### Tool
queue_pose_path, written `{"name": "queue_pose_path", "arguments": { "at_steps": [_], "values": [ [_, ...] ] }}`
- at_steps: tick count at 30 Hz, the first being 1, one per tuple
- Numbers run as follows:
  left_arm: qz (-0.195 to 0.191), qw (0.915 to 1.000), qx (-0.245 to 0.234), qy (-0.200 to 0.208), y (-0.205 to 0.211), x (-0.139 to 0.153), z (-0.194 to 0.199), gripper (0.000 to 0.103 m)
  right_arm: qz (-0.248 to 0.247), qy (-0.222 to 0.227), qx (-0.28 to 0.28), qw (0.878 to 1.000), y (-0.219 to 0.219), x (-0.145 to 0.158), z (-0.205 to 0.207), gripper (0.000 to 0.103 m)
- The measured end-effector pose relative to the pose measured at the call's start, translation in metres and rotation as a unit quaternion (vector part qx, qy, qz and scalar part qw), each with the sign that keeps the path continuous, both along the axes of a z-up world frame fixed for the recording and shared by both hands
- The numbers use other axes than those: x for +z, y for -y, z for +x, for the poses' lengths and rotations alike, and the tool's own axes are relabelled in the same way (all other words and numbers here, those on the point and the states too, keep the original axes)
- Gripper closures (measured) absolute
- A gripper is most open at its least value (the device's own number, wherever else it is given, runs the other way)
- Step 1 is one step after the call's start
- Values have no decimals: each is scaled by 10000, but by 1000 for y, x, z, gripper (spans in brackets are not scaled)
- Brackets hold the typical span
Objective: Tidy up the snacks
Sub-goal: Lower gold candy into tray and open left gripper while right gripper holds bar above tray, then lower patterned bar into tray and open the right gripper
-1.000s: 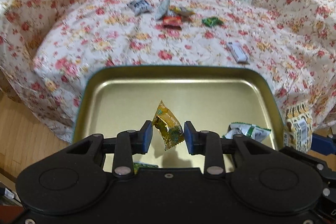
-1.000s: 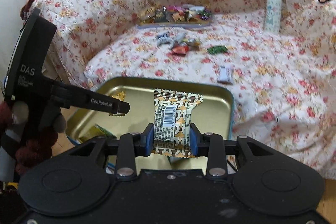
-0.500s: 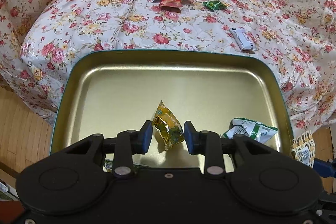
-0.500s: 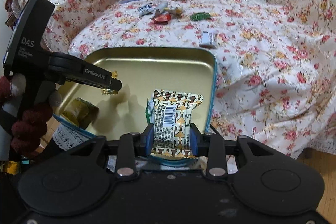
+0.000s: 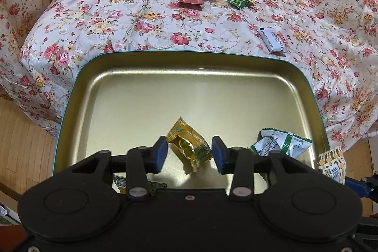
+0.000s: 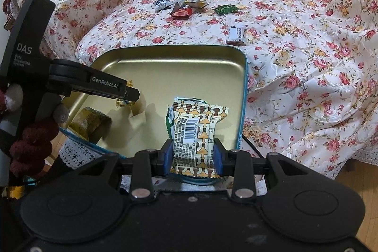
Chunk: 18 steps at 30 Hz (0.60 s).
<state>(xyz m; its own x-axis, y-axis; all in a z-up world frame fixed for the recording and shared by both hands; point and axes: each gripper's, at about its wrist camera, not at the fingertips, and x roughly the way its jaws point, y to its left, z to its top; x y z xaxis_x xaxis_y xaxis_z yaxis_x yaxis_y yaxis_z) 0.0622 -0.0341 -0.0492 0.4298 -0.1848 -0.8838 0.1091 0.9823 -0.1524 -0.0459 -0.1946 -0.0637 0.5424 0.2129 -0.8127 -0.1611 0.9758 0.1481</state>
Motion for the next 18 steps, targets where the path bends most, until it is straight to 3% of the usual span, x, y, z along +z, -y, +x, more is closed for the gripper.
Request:
{"name": "queue_pose_path", "arguments": {
  "at_steps": [10, 18],
  "values": [
    [-107, 9999, 29, -17, -2, 0, -1, 53, -14, -12, -37, 10000, 0, -1, 3, 67],
    [-226, 9997, -32, 112, -3, 6, -3, 44, -44, -54, -100, 9999, 2, -4, 5, 66]
  ]
}}
